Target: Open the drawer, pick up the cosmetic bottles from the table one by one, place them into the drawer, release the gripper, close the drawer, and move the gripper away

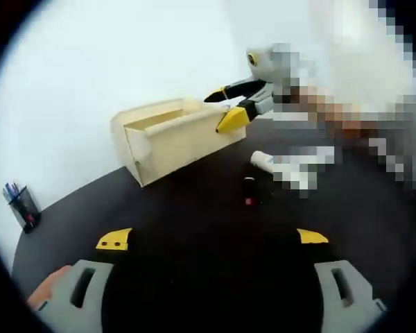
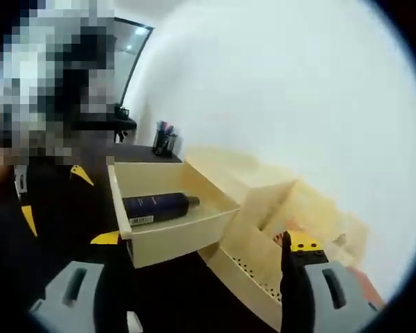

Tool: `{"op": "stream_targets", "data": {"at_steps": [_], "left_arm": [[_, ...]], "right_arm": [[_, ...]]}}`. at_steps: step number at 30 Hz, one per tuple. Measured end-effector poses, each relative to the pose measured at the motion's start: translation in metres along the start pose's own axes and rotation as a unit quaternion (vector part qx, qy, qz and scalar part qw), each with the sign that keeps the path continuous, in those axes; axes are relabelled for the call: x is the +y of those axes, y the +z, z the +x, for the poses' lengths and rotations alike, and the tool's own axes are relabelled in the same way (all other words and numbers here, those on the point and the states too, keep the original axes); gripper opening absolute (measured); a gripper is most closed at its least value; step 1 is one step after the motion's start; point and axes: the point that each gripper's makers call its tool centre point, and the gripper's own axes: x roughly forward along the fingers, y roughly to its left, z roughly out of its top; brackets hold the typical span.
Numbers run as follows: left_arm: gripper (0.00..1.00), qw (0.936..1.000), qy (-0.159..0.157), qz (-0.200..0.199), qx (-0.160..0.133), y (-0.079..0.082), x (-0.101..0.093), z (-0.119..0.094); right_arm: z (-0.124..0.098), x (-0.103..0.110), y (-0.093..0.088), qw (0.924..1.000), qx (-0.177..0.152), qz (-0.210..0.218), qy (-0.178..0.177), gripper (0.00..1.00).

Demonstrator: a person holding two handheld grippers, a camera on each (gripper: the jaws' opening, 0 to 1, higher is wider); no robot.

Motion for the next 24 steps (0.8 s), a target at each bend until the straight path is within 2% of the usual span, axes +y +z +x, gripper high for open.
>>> {"op": "stream_targets", "data": {"at_steps": [20,24], "left_arm": [[0.85,0.9999,0.002,0.009,0.008,-0.003,-0.006,0.003],[0.85,1.0,0.0,0.008,0.002,-0.001,-0.007,0.001]], "right_arm": [[0.012,-0.013,0.002,0.9997,0.005,-0.005,-0.023,0.85],[0.016,-0.017,0.001,0.9996,0.006,-0.001,-0.028,0.84]]}}
